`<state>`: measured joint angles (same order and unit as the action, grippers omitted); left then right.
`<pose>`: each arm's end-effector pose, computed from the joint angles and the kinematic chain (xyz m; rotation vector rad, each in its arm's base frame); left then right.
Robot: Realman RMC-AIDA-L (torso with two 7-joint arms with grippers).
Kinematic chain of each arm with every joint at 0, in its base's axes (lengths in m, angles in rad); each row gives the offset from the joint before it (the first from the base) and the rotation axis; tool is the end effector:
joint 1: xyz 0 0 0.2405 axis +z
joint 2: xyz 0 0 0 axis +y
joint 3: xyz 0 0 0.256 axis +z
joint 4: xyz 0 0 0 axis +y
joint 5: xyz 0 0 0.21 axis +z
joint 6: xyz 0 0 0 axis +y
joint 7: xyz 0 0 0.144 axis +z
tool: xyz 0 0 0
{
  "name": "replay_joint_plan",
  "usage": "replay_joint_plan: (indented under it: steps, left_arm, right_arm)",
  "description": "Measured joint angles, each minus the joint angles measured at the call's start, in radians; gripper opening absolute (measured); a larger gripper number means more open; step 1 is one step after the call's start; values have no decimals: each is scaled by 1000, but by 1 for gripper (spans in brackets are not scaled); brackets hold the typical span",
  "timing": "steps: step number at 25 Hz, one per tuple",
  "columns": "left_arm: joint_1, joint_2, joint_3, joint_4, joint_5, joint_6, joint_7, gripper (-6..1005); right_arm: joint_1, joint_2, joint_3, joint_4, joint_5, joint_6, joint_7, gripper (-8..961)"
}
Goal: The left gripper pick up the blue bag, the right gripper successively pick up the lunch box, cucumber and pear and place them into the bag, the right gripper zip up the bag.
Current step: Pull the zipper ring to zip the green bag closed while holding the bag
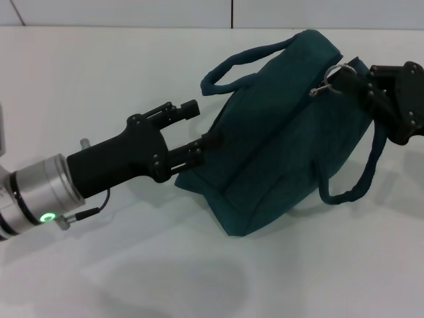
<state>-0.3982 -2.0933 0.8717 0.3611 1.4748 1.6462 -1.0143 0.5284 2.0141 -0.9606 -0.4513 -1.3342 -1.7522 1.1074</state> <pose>-0.2634 0.2797 -0.0262 -2.4591 -0.5358 -1.2214 0.2139 0.3207 0.0210 -2.5411 0.2520 1.3738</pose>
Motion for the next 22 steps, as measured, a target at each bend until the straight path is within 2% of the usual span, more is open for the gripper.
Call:
replay_joint_plan:
  steps: [7, 12, 18, 22]
  left_arm:
    - [-30, -2, 4, -56, -15, -17, 76, 658]
    - [-34, -3, 4, -64, -15, -17, 81, 415]
    - [-44, -4, 17, -75, -8, -18, 81, 332]
    - [-47, -4, 24, -79, -8, -19, 87, 333]
  right_arm:
    - [0, 1, 1, 0, 1, 5, -10, 6]
    - [-1, 2, 0, 0, 1, 7, -15, 6]
    - [-1, 2, 0, 0, 2, 8, -15, 6]
    - [0, 2, 0, 0, 3, 8, -15, 6]
